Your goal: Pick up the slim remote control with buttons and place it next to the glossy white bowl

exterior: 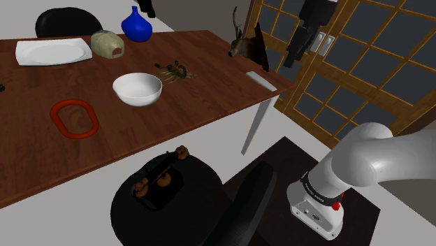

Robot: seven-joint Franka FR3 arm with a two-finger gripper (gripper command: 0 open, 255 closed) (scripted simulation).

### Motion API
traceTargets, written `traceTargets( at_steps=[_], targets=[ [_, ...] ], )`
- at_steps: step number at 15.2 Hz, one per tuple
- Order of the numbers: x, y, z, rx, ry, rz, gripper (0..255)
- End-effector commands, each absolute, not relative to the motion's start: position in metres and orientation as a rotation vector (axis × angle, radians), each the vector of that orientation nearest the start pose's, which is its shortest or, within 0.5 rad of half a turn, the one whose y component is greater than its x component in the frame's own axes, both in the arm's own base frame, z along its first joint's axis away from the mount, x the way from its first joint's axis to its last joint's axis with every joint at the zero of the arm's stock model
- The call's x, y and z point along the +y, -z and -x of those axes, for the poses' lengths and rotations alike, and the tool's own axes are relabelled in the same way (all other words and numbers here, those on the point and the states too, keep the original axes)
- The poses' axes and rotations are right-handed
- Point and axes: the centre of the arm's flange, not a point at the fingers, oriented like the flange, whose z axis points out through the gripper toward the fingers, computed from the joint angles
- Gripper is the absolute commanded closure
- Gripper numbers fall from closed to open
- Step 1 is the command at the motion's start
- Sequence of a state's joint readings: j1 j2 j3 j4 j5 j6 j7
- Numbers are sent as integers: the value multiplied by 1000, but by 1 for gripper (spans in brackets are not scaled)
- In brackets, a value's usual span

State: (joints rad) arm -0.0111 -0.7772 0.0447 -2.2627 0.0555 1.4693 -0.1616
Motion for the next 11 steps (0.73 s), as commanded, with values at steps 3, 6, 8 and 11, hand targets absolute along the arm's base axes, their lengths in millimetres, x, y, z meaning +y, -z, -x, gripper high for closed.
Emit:
traceTargets(
  at_steps=[3,6,8,11],
  targets=[
    [5,-608,-314,-271,-22,3106,0],
    [-20,-588,-336,-240,-19,3109,0],
    [-37,-574,-351,-220,-17,3112,0],
    [-62,-553,-372,-189,-14,3115,0]
  ],
)
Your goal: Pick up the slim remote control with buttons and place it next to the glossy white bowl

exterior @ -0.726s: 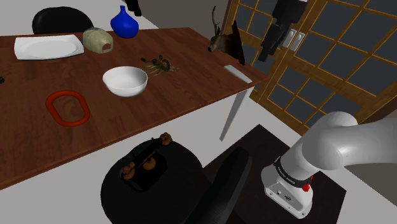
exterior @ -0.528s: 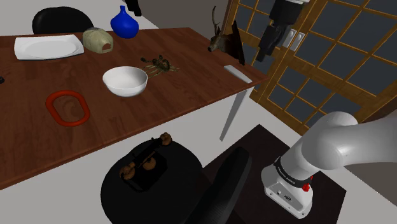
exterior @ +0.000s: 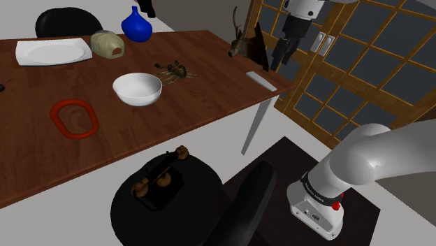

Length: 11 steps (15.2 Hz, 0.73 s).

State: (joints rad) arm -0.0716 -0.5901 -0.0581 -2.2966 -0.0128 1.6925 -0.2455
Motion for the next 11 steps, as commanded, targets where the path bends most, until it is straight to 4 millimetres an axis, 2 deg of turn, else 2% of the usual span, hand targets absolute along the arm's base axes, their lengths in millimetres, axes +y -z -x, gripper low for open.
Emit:
traceTargets(
  at_steps=[1,11],
  targets=[
    [-71,-547,-379,-179,-13,3116,0],
    [-161,-478,-446,-76,-3,3124,0]
  ],
)
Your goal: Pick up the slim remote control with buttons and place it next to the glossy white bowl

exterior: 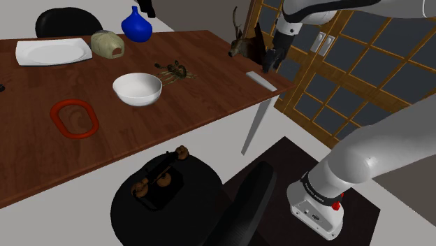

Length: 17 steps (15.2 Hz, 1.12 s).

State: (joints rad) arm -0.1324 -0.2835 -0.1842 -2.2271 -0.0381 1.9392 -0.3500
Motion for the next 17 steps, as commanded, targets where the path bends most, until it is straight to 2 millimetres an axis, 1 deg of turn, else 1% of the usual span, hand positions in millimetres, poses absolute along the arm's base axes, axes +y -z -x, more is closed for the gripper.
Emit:
traceTargets(
  at_steps=[1,16,17],
  targets=[
    [-170,-472,-453,-65,-2,3125,0],
    [-313,-371,-542,90,12,3131,0],
    [-318,-367,-545,95,12,3131,0]
  ],
)
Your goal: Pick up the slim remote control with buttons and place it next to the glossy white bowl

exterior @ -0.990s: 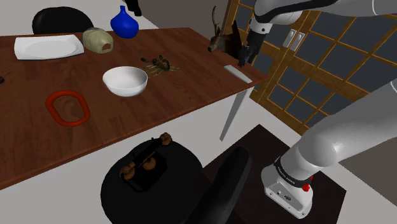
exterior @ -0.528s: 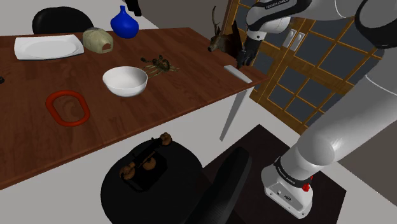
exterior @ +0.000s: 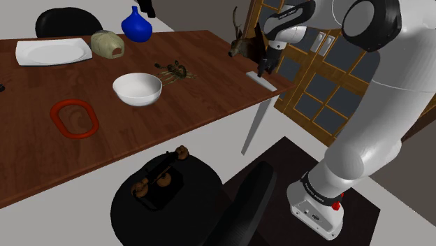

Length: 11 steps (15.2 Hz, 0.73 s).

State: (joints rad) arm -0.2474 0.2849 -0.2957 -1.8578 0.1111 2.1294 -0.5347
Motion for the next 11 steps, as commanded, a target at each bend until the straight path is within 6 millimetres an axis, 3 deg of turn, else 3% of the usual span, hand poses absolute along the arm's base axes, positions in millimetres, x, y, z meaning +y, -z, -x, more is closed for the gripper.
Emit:
traceTargets(
  at_steps=[1,7,11],
  targets=[
    [-318,-362,-545,95,12,3131,0],
    [-318,-330,-545,95,12,3131,0],
    [-318,-327,-545,95,12,3131,0]
  ],
)
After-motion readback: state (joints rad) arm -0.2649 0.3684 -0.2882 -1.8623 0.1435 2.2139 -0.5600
